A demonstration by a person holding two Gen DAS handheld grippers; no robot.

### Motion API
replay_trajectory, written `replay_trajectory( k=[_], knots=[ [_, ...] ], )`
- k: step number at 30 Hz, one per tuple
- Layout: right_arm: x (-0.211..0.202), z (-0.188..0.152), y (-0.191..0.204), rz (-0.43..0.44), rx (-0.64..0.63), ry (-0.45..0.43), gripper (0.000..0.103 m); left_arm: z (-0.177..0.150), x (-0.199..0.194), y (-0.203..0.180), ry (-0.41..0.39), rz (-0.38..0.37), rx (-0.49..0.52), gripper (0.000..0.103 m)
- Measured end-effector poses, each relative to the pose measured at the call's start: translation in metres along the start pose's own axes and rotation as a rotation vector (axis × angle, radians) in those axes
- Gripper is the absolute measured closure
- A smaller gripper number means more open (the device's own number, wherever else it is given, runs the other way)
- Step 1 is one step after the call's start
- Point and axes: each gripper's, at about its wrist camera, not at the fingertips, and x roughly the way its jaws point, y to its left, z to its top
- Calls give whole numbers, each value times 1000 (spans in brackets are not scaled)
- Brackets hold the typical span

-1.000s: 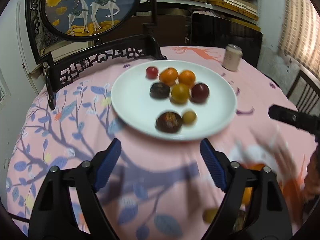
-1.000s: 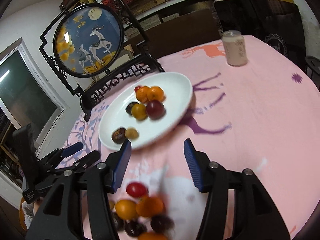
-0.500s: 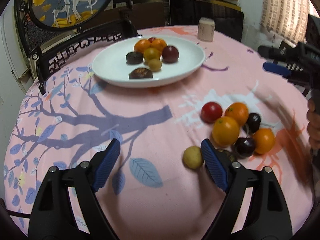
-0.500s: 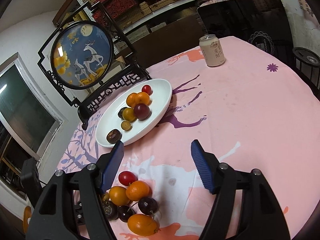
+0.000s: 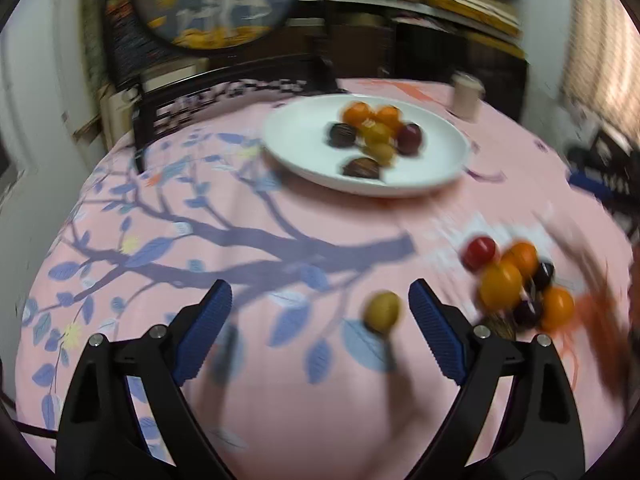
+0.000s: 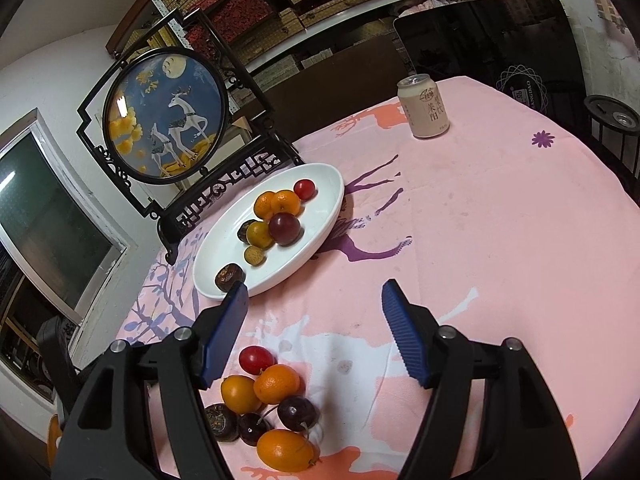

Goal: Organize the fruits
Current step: 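Grasp a small yellow fruit with the left tool while the right grasps an orange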

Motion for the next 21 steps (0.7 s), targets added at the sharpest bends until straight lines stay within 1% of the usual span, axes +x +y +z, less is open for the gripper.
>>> replay_trajectory(
  k=[2, 3, 4, 5, 8, 12, 14, 15, 17, 19, 21],
  knots=[
    [0, 0, 0, 0, 1, 1, 33, -3, 4, -14, 22, 0, 52, 24],
    [-1, 0, 1, 0, -1, 0, 33, -4, 8, -18, 34, 0, 68, 28],
    [0, 0, 1, -1, -1, -1, 33, -5, 13, -21, 52, -10, 83, 36],
    [0, 0, 1, -1, -1, -1, 33, -6, 16, -23, 64, -19, 89, 46],
    [1, -1, 1, -2, -2, 5, 33, -7, 22, -29, 90, -45, 106, 65],
    [1, -2, 3, -1, -7, 9, 33, -7, 24, -33, 90, -84, 114, 66],
    [3, -2, 3, -1, -10, 15, 33, -8, 27, -37, 100, -104, 125, 69],
    [4, -3, 3, -2, -13, 18, 33, -8, 27, -39, 99, -103, 132, 70],
    [6, -4, 5, 1, -19, 30, 33, -9, 26, -39, 101, -112, 129, 74],
    [9, -6, 7, 18, -22, 51, 33, -8, 25, -37, 98, -102, 123, 79],
    [14, -9, 11, 47, -33, 86, 33, -7, 24, -33, 89, -87, 108, 79]
  ],
)
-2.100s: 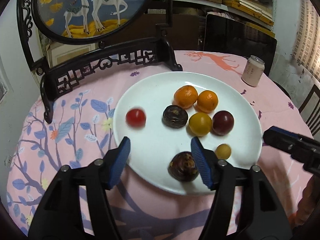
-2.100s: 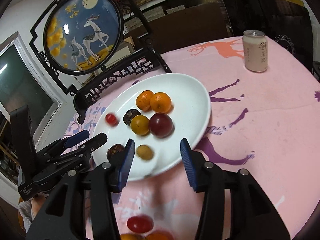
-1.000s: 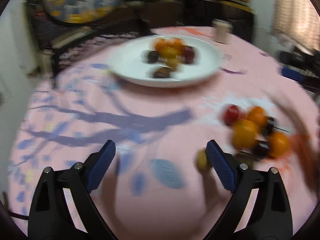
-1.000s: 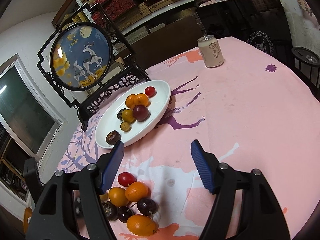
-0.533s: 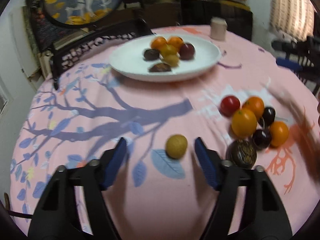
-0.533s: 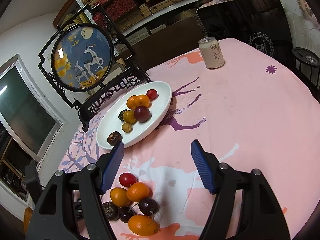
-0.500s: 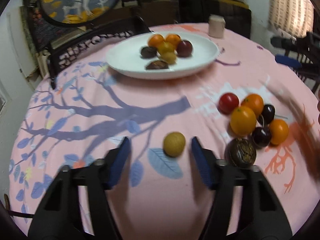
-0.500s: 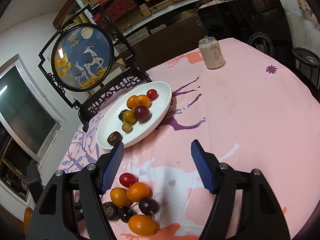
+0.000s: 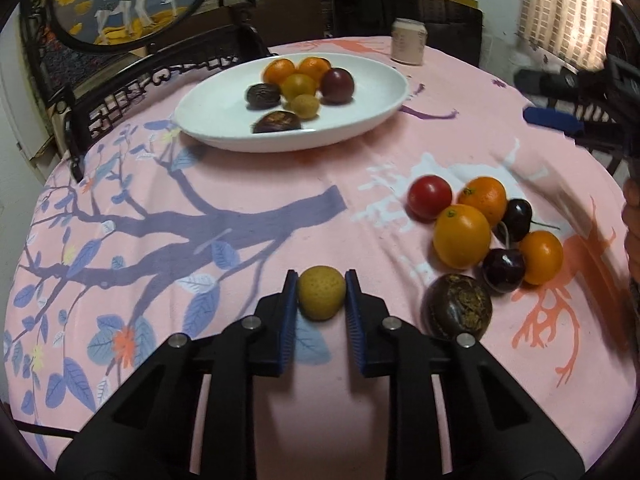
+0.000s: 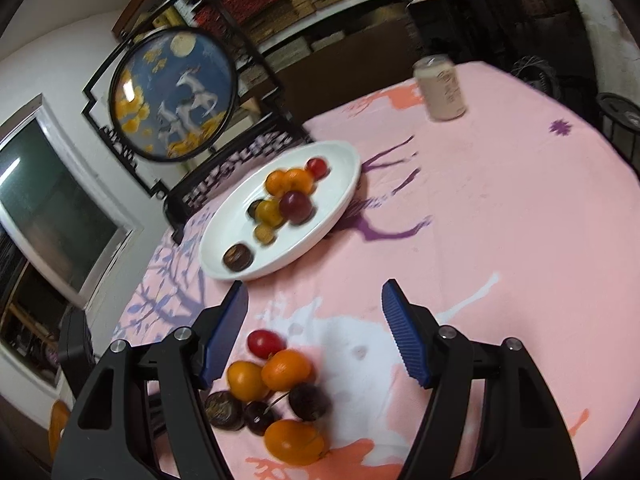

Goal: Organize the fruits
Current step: 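Grasp a small yellow fruit with the left tool while the right grasps an orange, then carry both fruits over the white plate and open both tools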

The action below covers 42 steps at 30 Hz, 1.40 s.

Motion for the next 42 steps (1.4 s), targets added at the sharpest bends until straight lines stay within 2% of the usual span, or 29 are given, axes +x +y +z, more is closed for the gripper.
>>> replay_trajectory(
  k=[6, 10, 12, 17, 19, 20, 21, 22, 29, 33, 38, 42],
  knots=[
    [9, -19, 13, 43, -55, 94, 34, 2, -4, 19, -12, 23, -75, 79],
    [17, -29, 16, 46, -75, 144, 42, 2, 0, 19, 5, 29, -74, 79],
    [25, -32, 18, 51, -83, 176, 50, 2, 1, 18, 11, 32, -68, 79],
    [39, -42, 24, 19, -133, 231, 52, 2, 4, 18, 16, 31, -67, 79],
    [43, -42, 23, 18, -131, 225, 52, 2, 4, 17, 16, 36, -61, 79],
    [43, -41, 23, 18, -131, 220, 56, 3, 5, 17, 16, 37, -58, 79],
    [44, -41, 22, 14, -130, 218, 65, 3, 5, 17, 15, 37, -58, 79],
    [45, -42, 21, 17, -125, 229, 66, 3, 5, 17, 15, 35, -58, 79],
    [45, -43, 20, 24, -123, 225, 67, 2, 5, 18, 14, 24, -65, 79],
    [37, -35, 10, 29, -73, 187, 67, 2, 5, 20, 10, 18, -73, 79],
    [29, -27, -9, -3, 11, 145, 67, 2, 4, 22, 6, 34, -88, 79],
    [27, -25, -8, -26, -8, 133, 67, 3, 5, 28, 9, 36, -110, 79]
  ],
)
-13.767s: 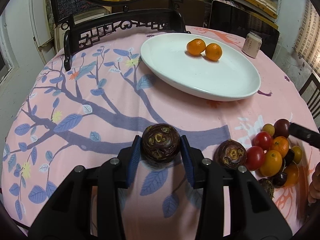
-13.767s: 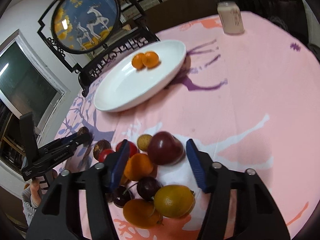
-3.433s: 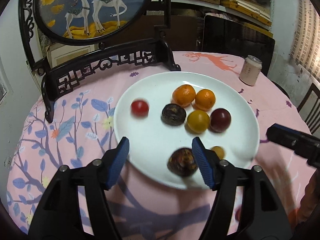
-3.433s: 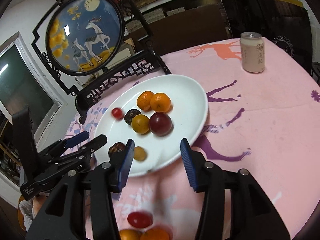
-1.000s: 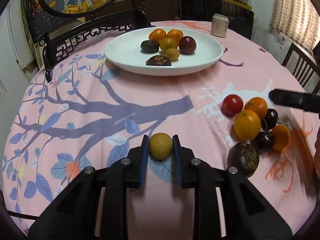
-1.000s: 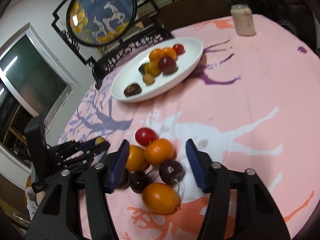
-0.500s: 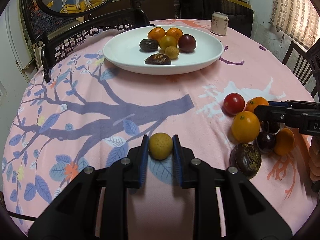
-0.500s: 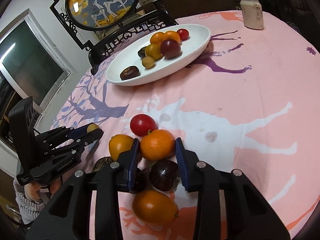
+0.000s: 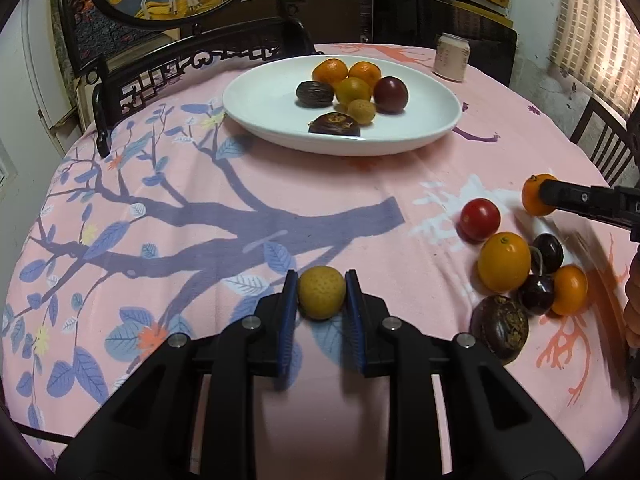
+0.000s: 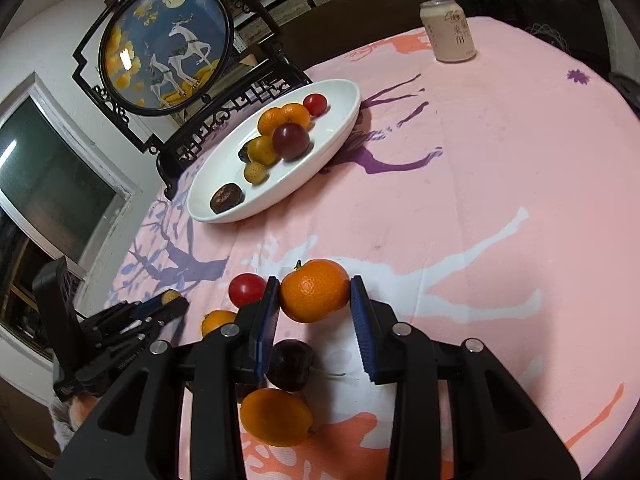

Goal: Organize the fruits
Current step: 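Carry both fruits over the white plate and open both tools, then grasp a red tomato with the left tool while the right grasps a dark plum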

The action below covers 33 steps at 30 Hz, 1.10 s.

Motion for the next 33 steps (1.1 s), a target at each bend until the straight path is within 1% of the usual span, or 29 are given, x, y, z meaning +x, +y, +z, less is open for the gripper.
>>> replay_trajectory(
  k=[1, 3, 4, 7, 8, 11, 13, 15, 16, 19, 23, 24, 25, 26, 29, 31, 33],
  knots=[
    [4, -1, 2, -29, -15, 11, 67, 0, 1, -1, 2, 4, 4, 79],
    [11, -4, 2, -39, -19, 39, 67, -1, 1, -4, 1, 17, 20, 79],
    [11, -4, 3, -43, -24, 33, 67, 0, 2, -5, 2, 22, 24, 79],
    [7, -3, 1, -28, -11, 18, 67, 6, 0, -1, 10, -14, 3, 79],
    [3, 0, 1, -16, -3, 3, 67, 11, -3, 1, -1, -24, -9, 79],
    [-10, 18, 7, 16, 5, -51, 67, 36, -18, 5, -61, -10, -9, 79],
    [-14, 37, 16, 27, -8, -76, 67, 62, -25, 6, -97, 15, -4, 79],
    [-12, 53, 26, 34, -24, -87, 67, 84, -25, 8, -115, 7, -17, 79],
    [-6, 62, 33, 33, -40, -85, 67, 98, -19, 9, -119, 6, -27, 79],
    [18, 78, 47, 30, -65, -69, 67, 120, 3, 10, -113, 20, -55, 79],
    [54, 89, 53, 25, -82, -31, 66, 131, 42, 15, -76, 41, -91, 78],
    [60, 92, 50, 11, -72, -33, 65, 131, 48, 17, -70, 46, -100, 76],
    [64, 93, 47, 5, -66, -29, 63, 131, 55, 19, -57, 41, -103, 65],
    [64, 95, 45, 11, -65, -29, 56, 130, 60, 20, -49, 33, -100, 55],
    [55, 97, 36, 26, -49, -70, 54, 131, 67, 25, -43, 27, -101, 52],
    [50, 97, 34, 41, -34, -80, 54, 129, 68, 29, -39, 8, -124, 47],
    [45, 95, 35, 49, -31, -84, 54, 127, 67, 31, -41, 18, -133, 44]
  ],
)
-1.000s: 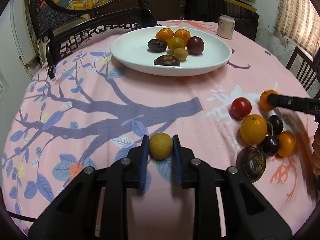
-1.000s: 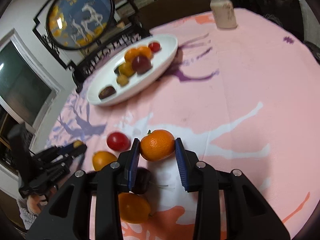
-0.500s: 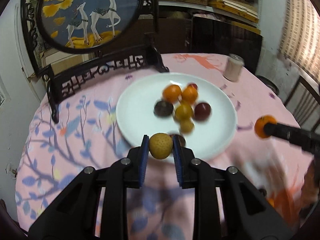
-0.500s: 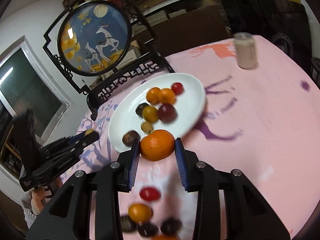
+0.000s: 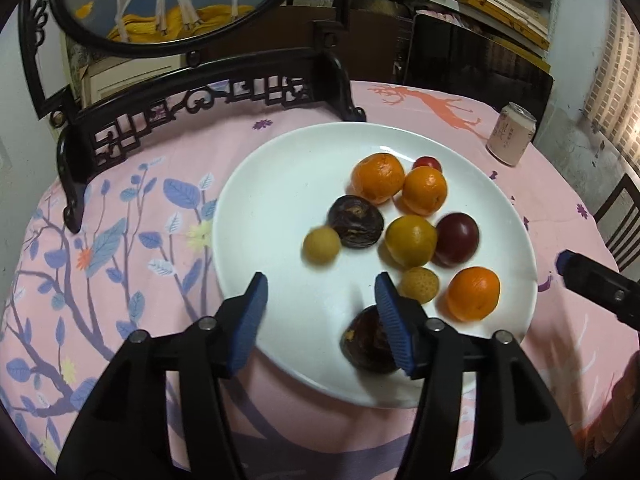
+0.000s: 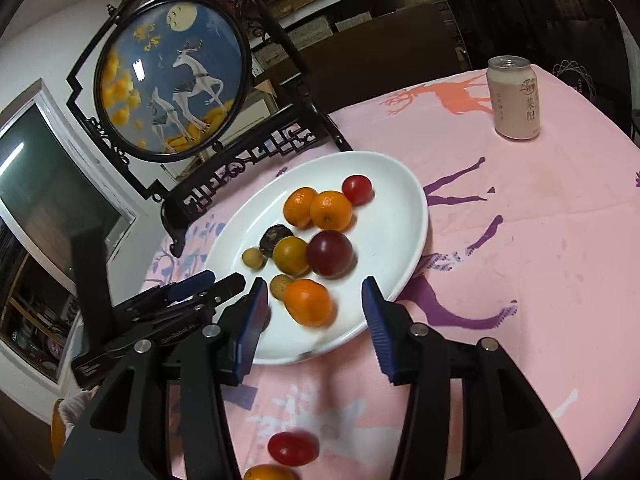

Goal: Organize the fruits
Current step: 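Grasp a red tomato with the left tool while the right grasps a dark plum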

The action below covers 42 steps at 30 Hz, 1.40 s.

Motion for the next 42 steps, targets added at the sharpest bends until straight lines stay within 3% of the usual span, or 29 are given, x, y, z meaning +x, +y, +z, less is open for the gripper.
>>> replay_trajectory(
  k=[3, 5, 12, 17, 25, 30, 32, 36, 40, 42],
  knots=[
    [-8, -6, 2, 11, -4, 3, 47, -7, -13, 1, -26, -9, -3, 40],
    [-15, -13, 1, 4, 3, -4, 44, -12, -22, 1, -37, -3, -10, 28],
    [-52, -38, -6, 14, 29, -41, 41, -47, -64, -11, -82, -32, 25, 21],
    [-68, -57, -32, -15, 126, -47, 37, -68, -70, -40, -43, -114, 92, 21],
    [-81, -58, -43, 2, 185, -79, 33, -87, -65, -90, -12, -98, 241, 17],
    [-84, -58, -42, 15, 180, -80, 33, -89, -50, -99, 25, -73, 269, 16],
    [-84, -58, -42, 15, 180, -80, 33, -89, -46, -95, 38, -72, 260, 8],
    [-85, -57, -42, 11, 178, -87, 33, -86, -57, -72, 7, -15, 207, 9],
    [-88, -57, -44, 17, 188, -95, 33, -93, -70, -27, -1, 50, 88, 10],
    [-89, -57, -42, 23, 185, -95, 33, -97, -75, -12, -6, 9, 22, 10]
  ],
)
